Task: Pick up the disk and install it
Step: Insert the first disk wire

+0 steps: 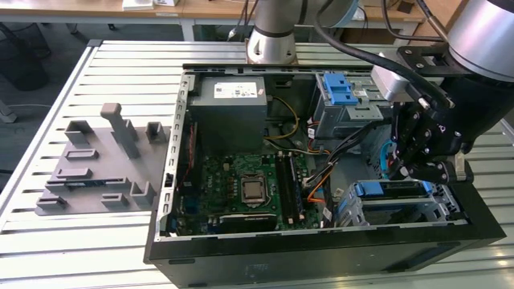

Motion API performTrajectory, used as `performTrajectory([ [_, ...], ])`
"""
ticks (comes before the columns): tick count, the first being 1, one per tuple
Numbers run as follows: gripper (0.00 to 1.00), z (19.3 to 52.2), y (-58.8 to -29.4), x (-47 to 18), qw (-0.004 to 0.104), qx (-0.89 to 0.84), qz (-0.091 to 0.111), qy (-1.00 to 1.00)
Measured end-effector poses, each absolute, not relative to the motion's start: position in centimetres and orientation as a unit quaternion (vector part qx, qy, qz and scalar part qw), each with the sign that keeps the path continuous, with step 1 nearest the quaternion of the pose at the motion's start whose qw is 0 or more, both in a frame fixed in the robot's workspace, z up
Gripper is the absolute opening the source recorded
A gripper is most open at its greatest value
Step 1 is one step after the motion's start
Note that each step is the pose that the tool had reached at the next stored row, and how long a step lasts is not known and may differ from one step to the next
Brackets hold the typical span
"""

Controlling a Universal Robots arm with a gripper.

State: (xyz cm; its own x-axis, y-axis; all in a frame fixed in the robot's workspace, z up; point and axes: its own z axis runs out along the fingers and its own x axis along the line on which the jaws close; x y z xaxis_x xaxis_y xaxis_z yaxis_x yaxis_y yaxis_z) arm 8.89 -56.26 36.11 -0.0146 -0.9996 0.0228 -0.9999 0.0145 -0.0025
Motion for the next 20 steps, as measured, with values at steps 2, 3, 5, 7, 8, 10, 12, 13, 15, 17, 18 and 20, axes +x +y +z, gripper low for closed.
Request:
performTrajectory([
  [2, 0.11, 36.1, -56.3, 9.0, 0.007, 0.702, 0.009, -0.712],
  [3, 0.11, 36.1, -56.3, 9.1, 0.007, 0.702, 0.009, -0.712],
  [5, 0.11, 36.1, -56.3, 9.5, 0.007, 0.702, 0.009, -0.712],
  [7, 0.11, 36.1, -56.3, 10.0, 0.007, 0.702, 0.009, -0.712],
  [8, 0.11, 36.1, -56.3, 10.3, 0.007, 0.702, 0.009, -0.712],
  [10, 0.11, 36.1, -56.3, 10.8, 0.007, 0.702, 0.009, -0.712],
  [12, 0.11, 36.1, -56.3, 11.1, 0.008, 0.702, 0.009, -0.712],
  [13, 0.11, 36.1, -56.3, 11.2, 0.008, 0.702, 0.009, -0.712],
  [15, 0.11, 36.1, -56.3, 11.2, 0.008, 0.702, 0.009, -0.712],
  [17, 0.11, 36.2, -56.3, 11.2, 0.008, 0.702, 0.009, -0.712],
  [18, 0.11, 36.3, -56.3, 11.2, 0.008, 0.702, 0.009, -0.712],
  [20, 0.11, 36.5, -56.2, 11.2, 0.008, 0.702, 0.009, -0.712],
])
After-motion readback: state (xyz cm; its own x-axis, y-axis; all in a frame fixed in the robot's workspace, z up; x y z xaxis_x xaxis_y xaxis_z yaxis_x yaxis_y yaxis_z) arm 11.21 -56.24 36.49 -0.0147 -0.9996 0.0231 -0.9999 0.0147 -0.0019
